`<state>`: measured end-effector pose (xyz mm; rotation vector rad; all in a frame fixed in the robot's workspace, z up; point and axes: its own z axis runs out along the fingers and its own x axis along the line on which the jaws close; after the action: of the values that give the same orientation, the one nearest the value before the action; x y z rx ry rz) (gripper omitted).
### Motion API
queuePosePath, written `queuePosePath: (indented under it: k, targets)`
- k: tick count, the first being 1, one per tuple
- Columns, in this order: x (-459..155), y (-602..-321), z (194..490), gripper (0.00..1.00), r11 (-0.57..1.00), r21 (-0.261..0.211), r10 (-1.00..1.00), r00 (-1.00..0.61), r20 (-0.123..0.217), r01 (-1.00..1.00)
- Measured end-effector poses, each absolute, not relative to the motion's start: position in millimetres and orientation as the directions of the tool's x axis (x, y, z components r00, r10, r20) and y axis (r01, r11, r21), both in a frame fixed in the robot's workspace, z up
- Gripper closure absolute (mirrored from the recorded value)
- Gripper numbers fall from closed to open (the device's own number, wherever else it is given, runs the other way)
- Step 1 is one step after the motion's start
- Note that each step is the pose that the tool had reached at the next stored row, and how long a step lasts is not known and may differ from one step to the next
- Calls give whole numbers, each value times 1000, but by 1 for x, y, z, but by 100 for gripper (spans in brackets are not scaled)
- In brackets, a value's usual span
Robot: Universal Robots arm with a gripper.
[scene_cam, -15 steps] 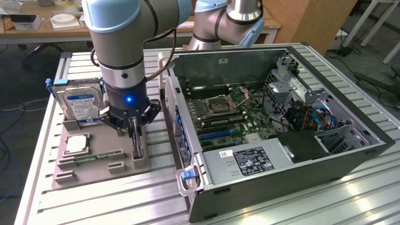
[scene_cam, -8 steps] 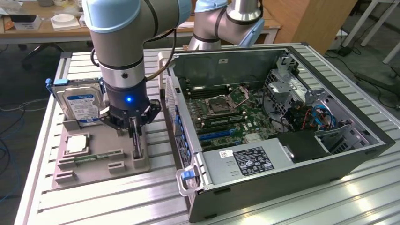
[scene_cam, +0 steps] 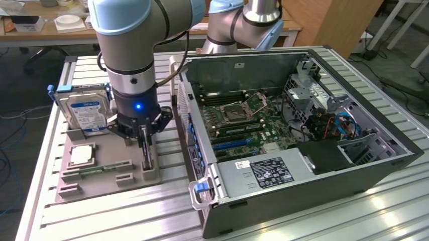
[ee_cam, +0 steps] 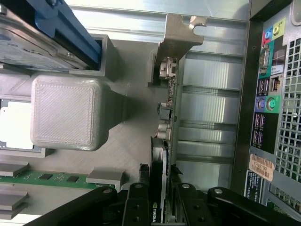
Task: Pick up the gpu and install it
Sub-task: 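Pick up the gpu and move the gpu toward the slot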
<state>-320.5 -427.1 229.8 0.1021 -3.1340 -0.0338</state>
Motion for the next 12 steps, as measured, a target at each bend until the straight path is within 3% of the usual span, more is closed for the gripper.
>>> queuePosePath:
  k: [12]
  targets:
    - [-320, -427, 230, 73, 999, 22, -45, -999, 5, -45]
